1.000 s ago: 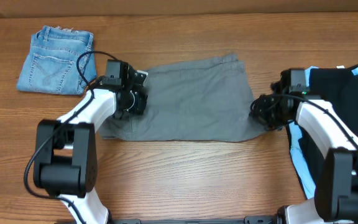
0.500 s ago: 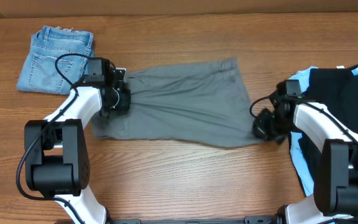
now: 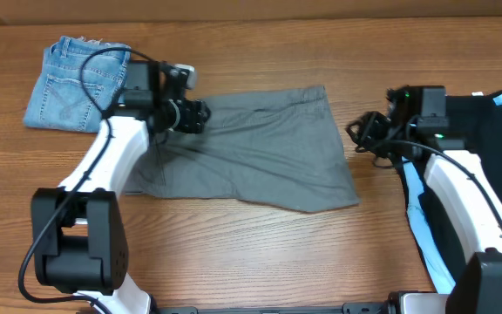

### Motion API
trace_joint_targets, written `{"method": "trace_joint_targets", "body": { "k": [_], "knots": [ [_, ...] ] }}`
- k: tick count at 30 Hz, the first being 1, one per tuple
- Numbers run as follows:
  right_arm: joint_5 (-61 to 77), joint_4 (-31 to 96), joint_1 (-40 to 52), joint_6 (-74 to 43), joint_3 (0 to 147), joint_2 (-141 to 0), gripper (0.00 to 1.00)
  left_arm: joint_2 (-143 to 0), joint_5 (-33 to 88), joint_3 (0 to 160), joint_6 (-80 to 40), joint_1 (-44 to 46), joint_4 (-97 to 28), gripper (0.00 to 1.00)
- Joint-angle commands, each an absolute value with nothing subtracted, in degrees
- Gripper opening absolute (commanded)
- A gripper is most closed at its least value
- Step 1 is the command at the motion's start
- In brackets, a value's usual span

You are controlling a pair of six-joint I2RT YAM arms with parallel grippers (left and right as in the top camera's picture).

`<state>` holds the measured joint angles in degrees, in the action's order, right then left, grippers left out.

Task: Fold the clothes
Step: 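Regrasp the folded shorts' top edge with both grippers and straighten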

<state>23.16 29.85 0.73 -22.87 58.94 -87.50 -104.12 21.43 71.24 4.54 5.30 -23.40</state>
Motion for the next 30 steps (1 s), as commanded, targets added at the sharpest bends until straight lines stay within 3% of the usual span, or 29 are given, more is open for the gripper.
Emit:
{"method": "trace_joint_targets", "body": {
  "k": [1,6,10,14,21,27,30],
  "knots": [
    [26.41,23.7,4.64,-20.32,59.7,-91.96,0.41,-103.72,19.94,71.77,5.54,6.61,-23.53,0.67],
    [26.44,13.78,7.79,-19.68,59.7,-102.0,0.35,-103.72,18.61,71.77,5.13,5.61,-23.53,0.72],
    [20.97,7.75,7.84,-24.29,59.72,-110.3,0.17,-103.74,17.98,71.77,5.15,5.15,-23.55,0.71],
    [9.89,8.1,5.82,-34.2,59.72,-114.69,0.07,-103.74,13.26,71.75,5.23,5.17,-24.73,0.72],
    [11.25,11.07,3.92,-34.06,59.77,-112.2,0.07,-103.77,8.56,71.44,7.9,5.17,-26.68,0.71],
    [13.8,12.56,4.56,-31.31,59.77,-111.0,0.1,-106.13,5.1,70.74,9.65,5.17,-26.33,0.57],
    [13.78,14.55,4.54,-31.31,59.77,-111.0,0.1,-109.73,0.62,70.74,9.61,5.13,-23.79,0.45]
  ]
}}
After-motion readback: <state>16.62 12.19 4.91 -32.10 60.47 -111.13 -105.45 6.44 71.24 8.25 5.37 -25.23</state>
